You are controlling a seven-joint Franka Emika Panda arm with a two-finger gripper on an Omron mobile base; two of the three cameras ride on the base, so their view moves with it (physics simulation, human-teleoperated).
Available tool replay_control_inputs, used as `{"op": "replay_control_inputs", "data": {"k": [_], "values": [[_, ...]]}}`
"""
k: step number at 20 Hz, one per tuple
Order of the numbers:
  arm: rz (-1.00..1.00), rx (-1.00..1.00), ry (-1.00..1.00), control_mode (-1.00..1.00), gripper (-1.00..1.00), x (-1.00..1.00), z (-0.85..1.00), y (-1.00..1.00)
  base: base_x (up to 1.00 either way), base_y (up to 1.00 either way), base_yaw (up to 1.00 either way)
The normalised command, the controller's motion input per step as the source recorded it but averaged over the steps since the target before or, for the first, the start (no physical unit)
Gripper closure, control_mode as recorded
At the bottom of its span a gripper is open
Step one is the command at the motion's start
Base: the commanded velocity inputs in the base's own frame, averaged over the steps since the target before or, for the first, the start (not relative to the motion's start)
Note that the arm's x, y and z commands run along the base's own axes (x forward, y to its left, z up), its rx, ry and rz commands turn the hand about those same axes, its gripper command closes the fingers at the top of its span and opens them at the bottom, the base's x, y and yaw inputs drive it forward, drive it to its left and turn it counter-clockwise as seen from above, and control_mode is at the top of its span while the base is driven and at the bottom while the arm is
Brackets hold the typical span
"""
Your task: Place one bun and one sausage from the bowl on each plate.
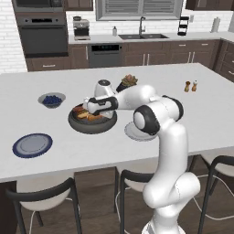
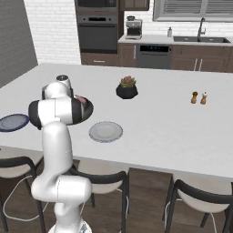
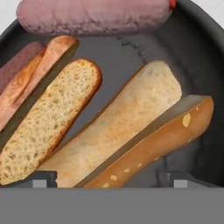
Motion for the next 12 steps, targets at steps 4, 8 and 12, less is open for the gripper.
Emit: {"op": "replay_control_inputs", "data": {"k": [4, 8, 12], "values": [[-0.11, 0.0, -0.02, -1.0, -1.0, 0.2, -0.01, 0.01, 0.0, 0.0, 0.0], [-0.1, 0.0, 0.0, -1.0, -1.0, 0.08, -0.5, 0.03, 0.0, 0.0, 0.0], [-0.04, 0.02, 0.0, -1.0, -1.0, 0.0, -0.38, 0.0, 0.0, 0.0, 0.0]]}}
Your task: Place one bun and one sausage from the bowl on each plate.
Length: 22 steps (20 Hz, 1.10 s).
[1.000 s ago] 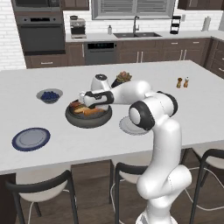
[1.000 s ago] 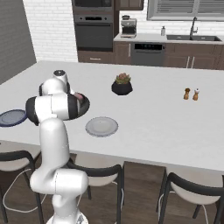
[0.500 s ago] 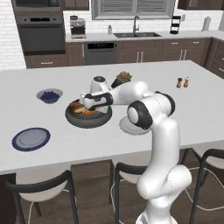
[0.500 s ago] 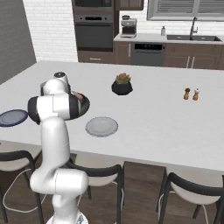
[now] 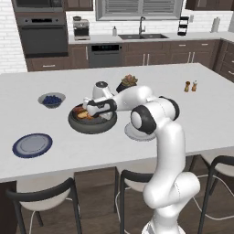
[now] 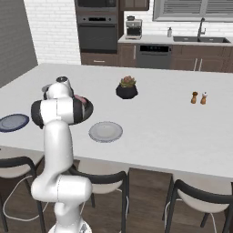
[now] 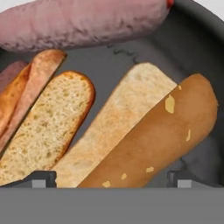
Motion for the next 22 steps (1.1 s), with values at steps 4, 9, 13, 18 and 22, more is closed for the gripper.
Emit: {"op": "replay_control_inputs", "data": {"k": [4, 9, 13, 18, 22], "values": [[-0.01, 0.0, 0.0, -1.0, 1.0, 0.0, -0.06, 0.0, 0.0, 0.0, 0.0], [0.0, 0.0, 0.0, -1.0, 1.0, 0.0, 0.0, 0.0, 0.0, 0.0, 0.0], [0.0, -0.02, 0.01, -1.0, 1.0, -0.25, 0.33, -0.06, 0.0, 0.0, 0.0], [0.0, 0.0, -0.01, -1.0, 1.0, -0.67, 0.98, -0.38, 0.0, 0.0, 0.0], [0.0, -0.01, 0.0, -1.0, 1.0, -0.58, 0.87, -0.38, 0.0, 0.0, 0.0]]}}
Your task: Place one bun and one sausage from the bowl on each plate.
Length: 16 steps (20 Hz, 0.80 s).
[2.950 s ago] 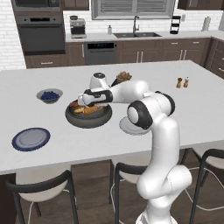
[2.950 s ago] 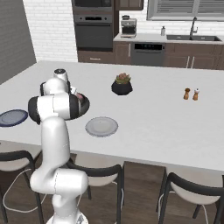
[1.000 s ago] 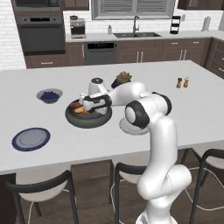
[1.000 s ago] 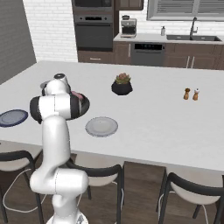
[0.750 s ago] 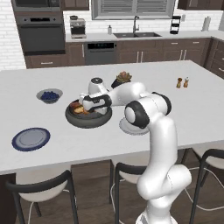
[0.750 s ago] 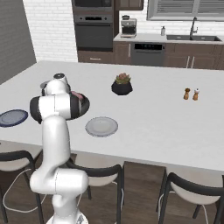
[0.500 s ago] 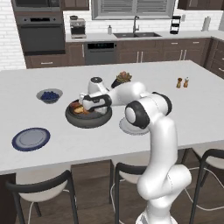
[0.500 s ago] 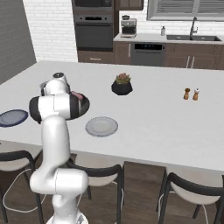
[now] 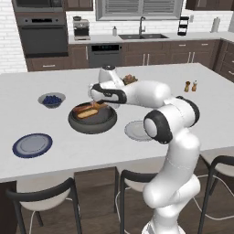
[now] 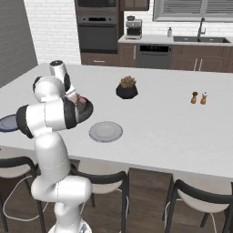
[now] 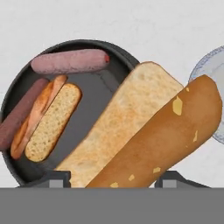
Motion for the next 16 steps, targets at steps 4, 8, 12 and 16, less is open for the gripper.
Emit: {"op": "replay_control_inputs", "data": {"k": [4, 8, 12, 16], "values": [[0.11, -0.22, 0.0, -1.0, 1.0, -0.35, 0.31, -0.82, 0.0, 0.0, 0.0], [0.27, -0.36, 0.08, -1.0, 1.0, 0.0, 0.0, -1.0, 0.0, 0.0, 0.0], [0.34, -0.14, 0.18, -1.0, 1.0, 0.01, -0.07, -1.0, 0.0, 0.0, 0.0], [0.31, -0.17, 0.55, -1.0, 1.0, 0.16, 0.0, -0.98, 0.0, 0.0, 0.0]]}}
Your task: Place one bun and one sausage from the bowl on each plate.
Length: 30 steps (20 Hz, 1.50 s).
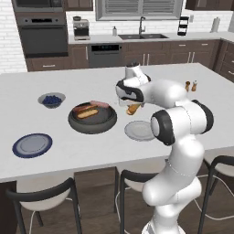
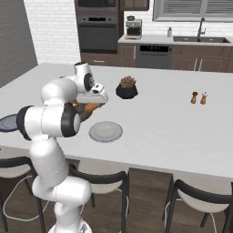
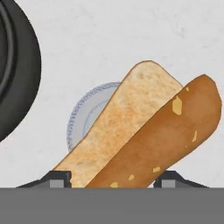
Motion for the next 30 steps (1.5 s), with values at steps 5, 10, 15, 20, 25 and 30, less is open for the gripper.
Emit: {"op": "replay_control_inputs", "data": {"k": [5, 10, 15, 20, 25, 30], "values": [[0.44, -0.01, 0.14, -1.0, 1.0, -0.13, -0.45, -0.43, 0.0, 0.0, 0.0], [0.43, 0.11, 0.04, -1.0, 1.0, -0.01, -0.96, -0.18, 0.0, 0.0, 0.0], [0.18, 0.11, -0.03, -1.0, 1.0, 0.05, -0.49, -0.47, 0.0, 0.0, 0.0], [0.17, 0.01, -0.11, -1.0, 1.0, -0.59, -0.24, -0.43, 0.0, 0.0, 0.0], [0.24, 0.0, -0.07, -1.0, 1.0, -0.08, -0.41, 0.04, 0.0, 0.0, 0.0], [0.14, 0.0, -0.04, -1.0, 1.0, 0.22, -0.12, 0.05, 0.0, 0.0, 0.0]]}}
